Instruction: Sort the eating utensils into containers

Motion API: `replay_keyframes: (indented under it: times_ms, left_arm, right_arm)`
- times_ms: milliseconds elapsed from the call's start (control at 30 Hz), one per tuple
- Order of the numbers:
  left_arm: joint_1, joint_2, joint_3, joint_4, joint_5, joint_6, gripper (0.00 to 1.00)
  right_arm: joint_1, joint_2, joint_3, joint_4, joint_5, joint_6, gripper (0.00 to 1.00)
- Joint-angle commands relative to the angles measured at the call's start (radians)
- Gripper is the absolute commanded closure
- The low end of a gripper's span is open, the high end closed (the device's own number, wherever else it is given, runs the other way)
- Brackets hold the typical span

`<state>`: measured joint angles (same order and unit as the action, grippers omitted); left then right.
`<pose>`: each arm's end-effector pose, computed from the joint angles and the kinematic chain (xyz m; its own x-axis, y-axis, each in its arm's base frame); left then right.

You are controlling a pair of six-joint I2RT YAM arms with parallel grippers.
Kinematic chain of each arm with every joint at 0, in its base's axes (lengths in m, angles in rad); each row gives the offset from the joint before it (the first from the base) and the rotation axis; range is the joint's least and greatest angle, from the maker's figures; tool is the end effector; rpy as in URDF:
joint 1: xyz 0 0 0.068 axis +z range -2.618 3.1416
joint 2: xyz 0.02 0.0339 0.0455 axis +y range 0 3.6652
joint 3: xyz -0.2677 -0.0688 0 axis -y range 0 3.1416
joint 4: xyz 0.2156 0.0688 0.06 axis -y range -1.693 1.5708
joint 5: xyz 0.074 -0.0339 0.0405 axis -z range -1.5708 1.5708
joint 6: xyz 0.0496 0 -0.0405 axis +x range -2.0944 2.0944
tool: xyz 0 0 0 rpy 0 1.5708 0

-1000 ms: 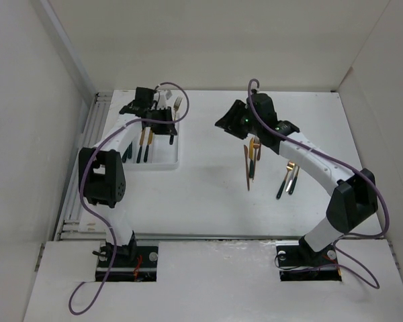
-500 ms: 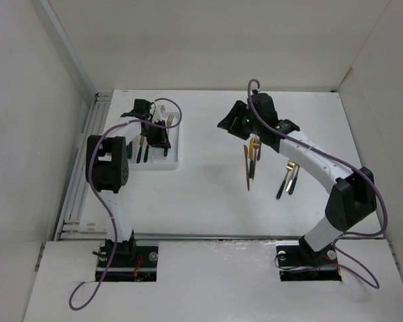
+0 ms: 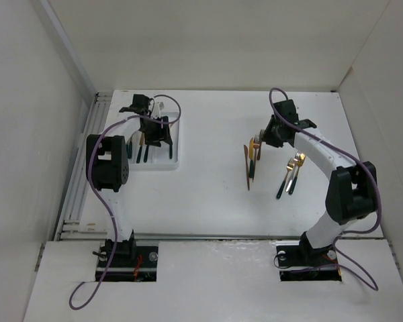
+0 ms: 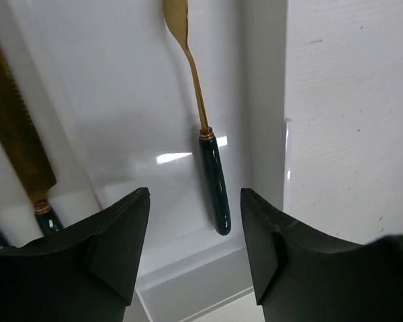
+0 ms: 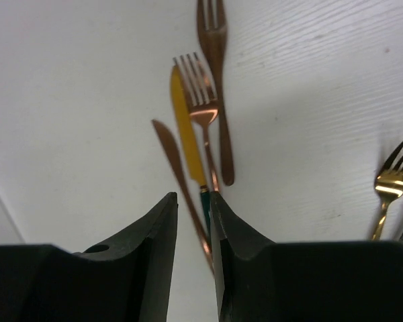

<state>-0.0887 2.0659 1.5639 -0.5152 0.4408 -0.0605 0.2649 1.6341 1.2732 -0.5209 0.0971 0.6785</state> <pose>0.4240 -0.0590 0.1968 -0.8641 0.0219 -0.5028 0.2518 0.8839 -0.3941 0.3277 0.0839 0.2654 -0.7062 0.4557 -0.5419 0.3110 0.8872 0.3408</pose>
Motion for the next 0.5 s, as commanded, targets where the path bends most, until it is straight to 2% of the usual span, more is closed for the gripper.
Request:
replay_keyframes:
  times_ms: [0,200,367,467]
  left_arm:
    - [-0.008,-0.043,0.105,-0.078,-0.056,0.044,0.46]
    - [-0.017,-0.073,0.215,-0.143,-0.14,0.054,0.43]
    - [-0.026,-0.108,0.225,-0.143,-0.154,0.064,0.43]
    - [-0.026,-0.121,0.203,-0.143,-0.154,0.064,0.42]
  right_arm:
    - [-0.018,0.068,0.02,-0.014,0.036,-0.109,0.69]
    - [-0.027,0.217,0.132,-0.037,0.027,-0.181,0.69]
    - [-0.036,0.268,0.133,-0.059,0.067,-0.168,0.71]
    - [-0.036,0.314,0.147,-0.038,0.012,-0.189,0.71]
